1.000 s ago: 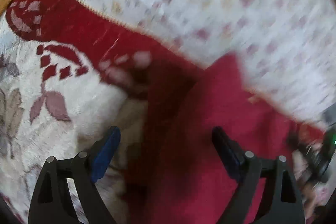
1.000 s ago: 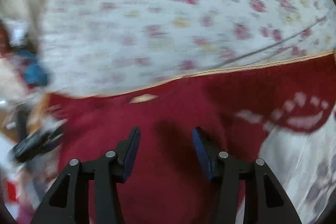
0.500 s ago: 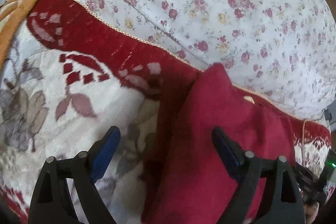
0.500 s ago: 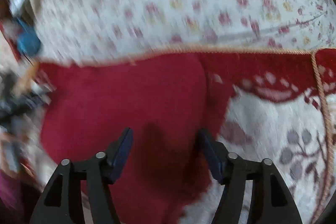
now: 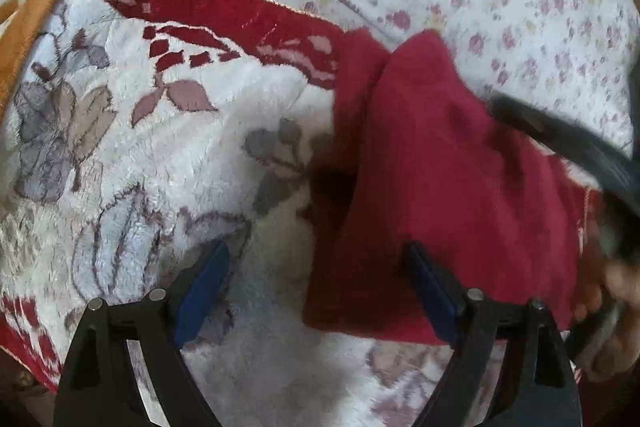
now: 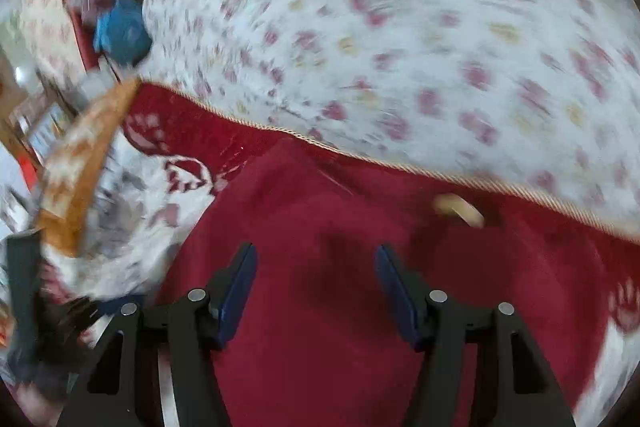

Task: Fold small clothes
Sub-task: 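Fold the held sleeve across the sweatshirt body with the left gripper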

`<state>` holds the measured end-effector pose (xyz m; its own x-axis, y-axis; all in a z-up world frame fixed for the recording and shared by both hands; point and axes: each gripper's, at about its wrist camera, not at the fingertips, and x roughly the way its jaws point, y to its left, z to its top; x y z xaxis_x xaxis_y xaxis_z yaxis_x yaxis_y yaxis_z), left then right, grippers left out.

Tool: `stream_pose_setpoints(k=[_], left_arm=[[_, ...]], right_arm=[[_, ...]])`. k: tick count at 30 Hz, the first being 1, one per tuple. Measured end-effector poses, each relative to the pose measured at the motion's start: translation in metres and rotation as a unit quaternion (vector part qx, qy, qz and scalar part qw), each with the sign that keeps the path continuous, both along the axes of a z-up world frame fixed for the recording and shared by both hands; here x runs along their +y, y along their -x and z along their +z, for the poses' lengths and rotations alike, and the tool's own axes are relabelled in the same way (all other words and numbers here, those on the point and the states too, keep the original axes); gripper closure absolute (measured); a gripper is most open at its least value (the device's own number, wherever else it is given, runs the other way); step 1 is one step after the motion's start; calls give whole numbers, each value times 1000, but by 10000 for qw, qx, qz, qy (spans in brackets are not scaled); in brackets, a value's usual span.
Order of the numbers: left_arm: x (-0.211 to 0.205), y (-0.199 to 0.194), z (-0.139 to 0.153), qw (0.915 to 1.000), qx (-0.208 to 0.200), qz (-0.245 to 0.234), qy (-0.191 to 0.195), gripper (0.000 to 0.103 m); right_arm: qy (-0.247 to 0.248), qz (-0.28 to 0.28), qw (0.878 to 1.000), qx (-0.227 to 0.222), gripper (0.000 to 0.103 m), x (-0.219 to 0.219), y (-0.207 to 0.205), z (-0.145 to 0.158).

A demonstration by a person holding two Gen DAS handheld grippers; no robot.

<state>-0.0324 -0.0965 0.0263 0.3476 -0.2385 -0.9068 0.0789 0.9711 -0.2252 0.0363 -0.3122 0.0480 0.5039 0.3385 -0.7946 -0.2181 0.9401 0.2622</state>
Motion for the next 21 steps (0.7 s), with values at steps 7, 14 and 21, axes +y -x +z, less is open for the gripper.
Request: stream_pose_setpoints(k=[7, 14, 21], left_arm=[[-1, -8, -3, 9995, -109, -263, -147, 15], [2, -11, -4, 9997, -83, -236, -41, 15], [-1, -9, -3, 9996, -133, -211, -108, 15]], right_arm=[[238, -58, 9994, 243, 55, 59, -70, -57], [-146, -161, 9996, 194, 55, 45, -79, -49], [-271, -235, 9992, 173, 41, -11, -11, -23]])
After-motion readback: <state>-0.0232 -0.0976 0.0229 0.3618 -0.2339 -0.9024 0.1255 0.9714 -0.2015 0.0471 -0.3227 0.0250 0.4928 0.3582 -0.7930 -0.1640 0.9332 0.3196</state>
